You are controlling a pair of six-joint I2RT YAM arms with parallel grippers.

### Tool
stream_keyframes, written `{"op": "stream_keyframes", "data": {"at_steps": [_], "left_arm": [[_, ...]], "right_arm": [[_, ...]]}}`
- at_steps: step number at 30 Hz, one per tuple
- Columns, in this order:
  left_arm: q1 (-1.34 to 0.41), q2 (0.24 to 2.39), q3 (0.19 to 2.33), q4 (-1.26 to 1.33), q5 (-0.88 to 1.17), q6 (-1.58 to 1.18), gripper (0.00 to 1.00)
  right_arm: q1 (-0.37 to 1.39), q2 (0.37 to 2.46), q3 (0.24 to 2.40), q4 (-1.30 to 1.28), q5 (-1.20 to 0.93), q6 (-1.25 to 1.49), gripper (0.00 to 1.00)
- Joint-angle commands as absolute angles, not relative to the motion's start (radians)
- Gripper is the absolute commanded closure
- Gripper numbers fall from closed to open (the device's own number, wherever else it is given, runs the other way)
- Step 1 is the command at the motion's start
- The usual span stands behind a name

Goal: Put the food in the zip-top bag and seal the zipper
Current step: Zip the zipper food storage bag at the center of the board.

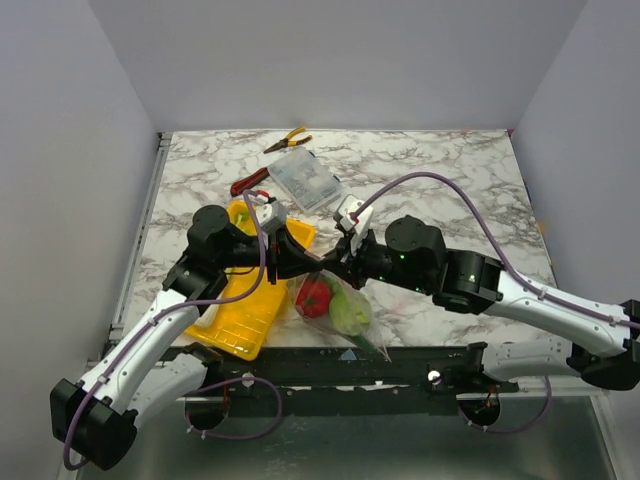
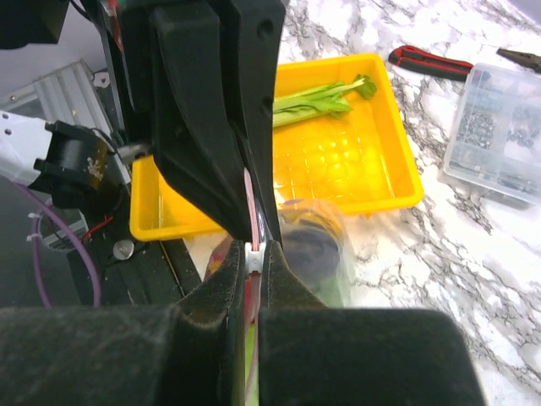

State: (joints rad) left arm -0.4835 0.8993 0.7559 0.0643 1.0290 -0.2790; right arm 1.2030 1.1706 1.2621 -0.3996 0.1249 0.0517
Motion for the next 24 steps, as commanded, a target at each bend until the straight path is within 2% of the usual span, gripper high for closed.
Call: {"op": "stream_keyframes", "data": {"at_steps": [1, 6, 20, 24], "left_arm": [[-0.459, 0.845, 0.74, 0.17, 0.998, -0.312, 1.0], [-0.453, 0.827, 0.737, 0.155, 0.96, -0.311, 1.0], [-0.422, 0.67, 0.733, 0.051, 0.489, -0.312, 1.0], [-0.417, 0.633, 0.72, 0.047, 0.416, -0.288, 1.0]], "right_arm": [[1.199, 1.094, 1.201, -0.385, 0.105, 0.07, 1.0], [1.197, 1.066, 1.177, -0.389, 0.087, 0.088, 1.0], [1.197, 0.93, 1.146, -0.582, 0.223, 0.162, 1.0], [1.198, 0.862, 1.14, -0.631, 0.237, 0.173, 1.0]]}}
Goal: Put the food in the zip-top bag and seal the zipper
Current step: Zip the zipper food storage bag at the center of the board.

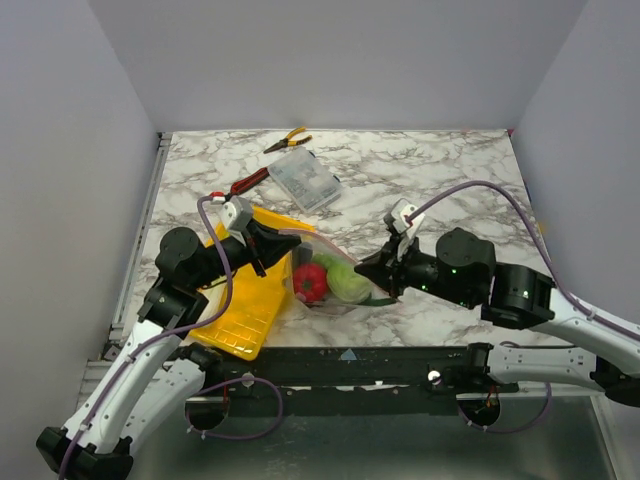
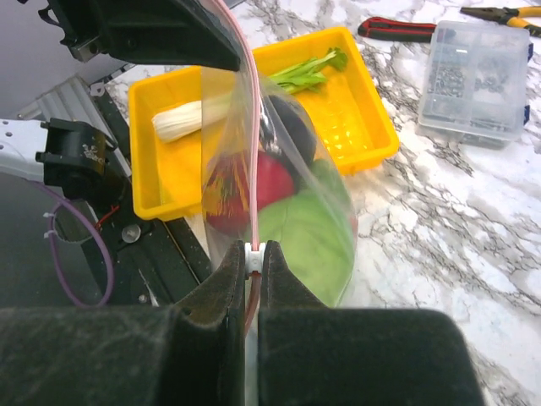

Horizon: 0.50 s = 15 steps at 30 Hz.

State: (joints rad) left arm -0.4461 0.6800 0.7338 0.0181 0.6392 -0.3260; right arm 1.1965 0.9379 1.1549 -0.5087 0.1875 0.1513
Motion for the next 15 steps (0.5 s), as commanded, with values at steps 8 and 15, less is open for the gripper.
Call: {"op": "stream_keyframes", "data": {"at_steps": [8, 15], "left_arm": [[-0.413, 0.599, 0.729, 0.002, 0.32, -0.26, 1.0], [-0.411, 0.581, 0.741, -0.027, 0.316, -0.252, 1.0]], "right_arm": [[1.197, 0.76, 1.16, -0.762, 0.254, 0.225, 1.0], [1.198, 0.67, 1.15, -0.843, 0.256, 0.294, 1.0]]}}
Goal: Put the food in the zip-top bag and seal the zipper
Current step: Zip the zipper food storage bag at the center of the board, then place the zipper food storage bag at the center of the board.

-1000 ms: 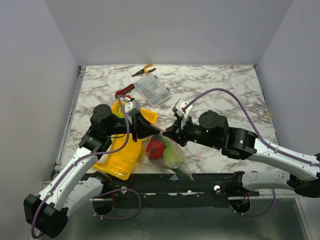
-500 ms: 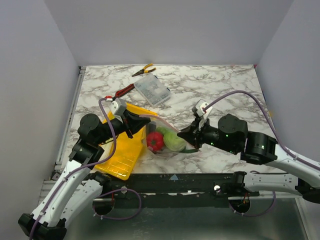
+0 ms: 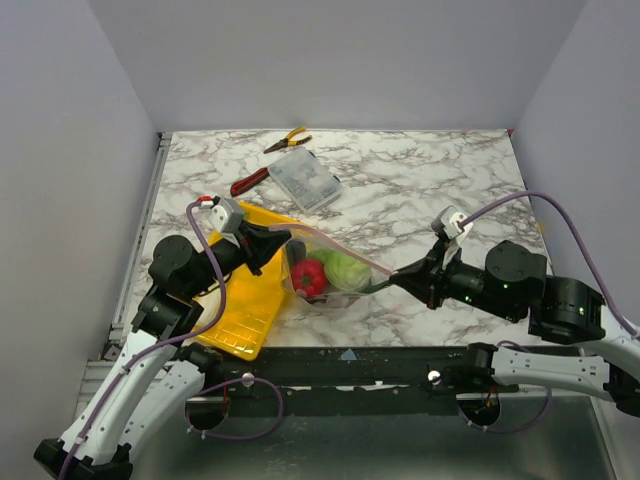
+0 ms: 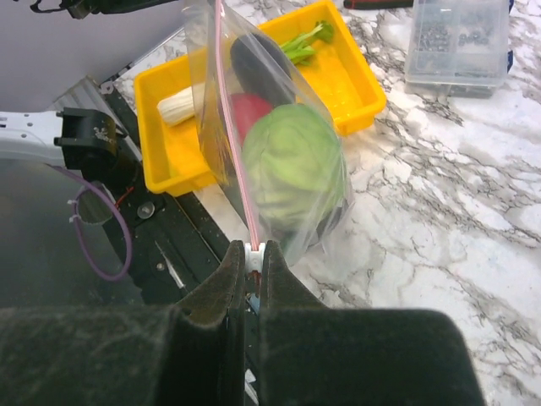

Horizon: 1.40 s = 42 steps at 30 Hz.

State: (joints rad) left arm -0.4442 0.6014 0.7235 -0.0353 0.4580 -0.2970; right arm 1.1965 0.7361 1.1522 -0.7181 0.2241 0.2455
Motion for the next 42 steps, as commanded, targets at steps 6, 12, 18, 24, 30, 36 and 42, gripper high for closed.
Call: {"op": "stream_keyframes", "data": {"at_steps": [6, 12, 18, 24, 30, 36, 42], "left_arm": [[-0.41, 0.588, 0.751, -0.026, 0.365, -0.263, 1.0], [-0.41, 0.638, 0.761, -0.007, 0.524, -0.304, 1.0], [-0.41, 0.666, 0.773, -0.028, 0.615, -0.316, 1.0], [-0.41, 0.653, 0.773, -0.035, 0.629, -0.311, 1.0], [-0.41, 0.656, 0.773, -0.015, 0.653, -0.318, 1.0], [-0.41, 0.659, 0.772, -0.015, 0.661, -0.318, 1.0], [-0.41, 0.648, 0.775, -0.034, 0.66, -0.311, 1.0]], "right_arm": [[1.198, 0.635, 1.134, -0.827, 0.236, 0.315, 0.84], [1.198, 0.772, 1.138, -0.714, 0.192, 0.336, 0.3], [1.199, 0.996, 1.262, -0.634, 0.166, 0.318, 0.22], [1.198, 1.149, 1.422, -0.692, 0.264, 0.278, 0.18], [1.197, 1.166, 1.416, -0.652, 0.239, 0.26, 0.19], [1.198, 1.195, 1.387, -0.607, 0.249, 0.25, 0.24], [1.179, 1.2, 1.373, -0.578, 0.224, 0.239, 0.34]]}}
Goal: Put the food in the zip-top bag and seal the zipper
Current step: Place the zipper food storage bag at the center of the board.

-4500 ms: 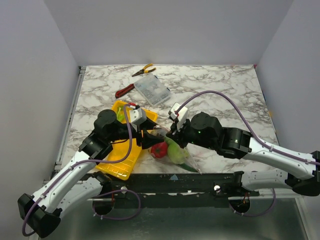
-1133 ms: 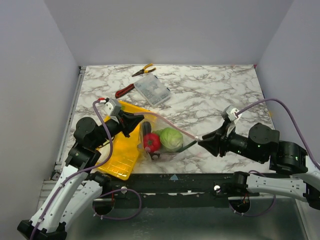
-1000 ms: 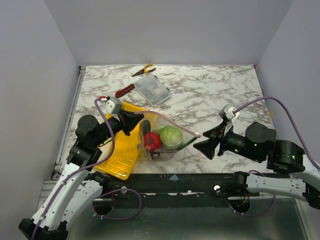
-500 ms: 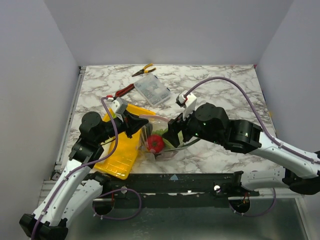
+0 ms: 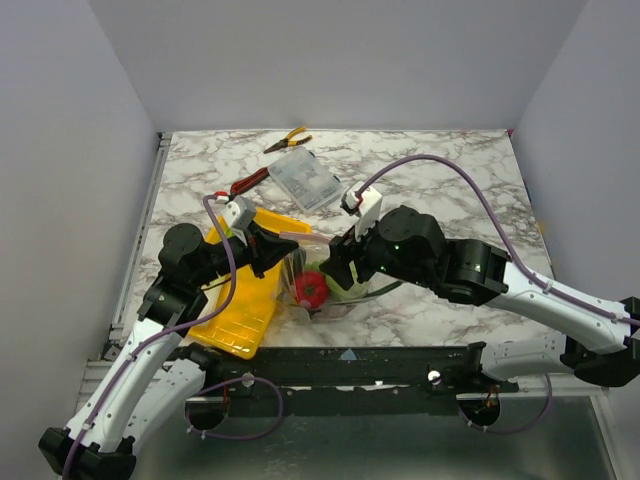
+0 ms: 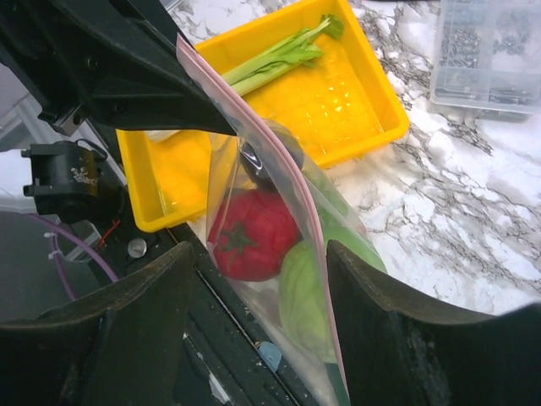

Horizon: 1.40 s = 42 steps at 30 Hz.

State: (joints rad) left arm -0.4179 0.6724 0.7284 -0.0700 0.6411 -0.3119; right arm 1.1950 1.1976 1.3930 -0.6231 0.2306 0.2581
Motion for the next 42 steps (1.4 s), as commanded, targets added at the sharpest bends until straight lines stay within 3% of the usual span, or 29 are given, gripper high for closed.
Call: {"op": "stream_keyframes", "data": {"at_steps": [1, 7, 10, 15, 18, 19, 21, 22, 26, 34, 42], "left_arm": [[-0.41, 0.645, 0.775, -0.037, 0.66, -0.311, 1.0], [-0.41, 0.642, 0.776, -0.046, 0.664, -0.305, 1.0], [-0.41, 0.64, 0.779, -0.048, 0.669, -0.305, 1.0], [-0.41, 0.643, 0.785, -0.054, 0.665, -0.304, 1.0], [-0.41, 0.645, 0.797, -0.076, 0.642, -0.297, 1.0], [-0.41, 0.646, 0.804, -0.091, 0.631, -0.291, 0.9], [-0.41, 0.643, 0.817, -0.118, 0.591, -0.287, 0.61], [-0.41, 0.642, 0.82, -0.127, 0.571, -0.288, 0.53], [-0.41, 0.611, 0.822, -0.158, 0.478, -0.283, 0.31], [-0.41, 0.549, 0.857, -0.281, 0.405, -0.24, 0.29], [-0.41, 0.415, 0.904, -0.381, 0.33, -0.193, 0.26]], "right_arm": [[1.171, 1.197, 1.367, -0.574, 0.223, 0.239, 0.37], [1.109, 1.184, 1.33, -0.543, 0.181, 0.244, 0.63], [1.09, 1.182, 1.309, -0.531, 0.175, 0.242, 0.68], [1.069, 1.173, 1.292, -0.507, 0.178, 0.245, 0.99], [1.042, 1.167, 1.281, -0.502, 0.214, 0.258, 1.0], [1.018, 1.164, 1.275, -0.503, 0.219, 0.267, 1.0], [0.957, 1.16, 1.261, -0.503, 0.215, 0.289, 1.0], [0.927, 1.157, 1.253, -0.503, 0.215, 0.301, 1.0], [0.747, 1.158, 1.207, -0.497, 0.185, 0.357, 1.0], [0.351, 1.209, 1.053, -0.433, 0.012, 0.465, 1.0], [0.243, 1.278, 0.972, -0.441, 0.169, 0.487, 1.0]]}}
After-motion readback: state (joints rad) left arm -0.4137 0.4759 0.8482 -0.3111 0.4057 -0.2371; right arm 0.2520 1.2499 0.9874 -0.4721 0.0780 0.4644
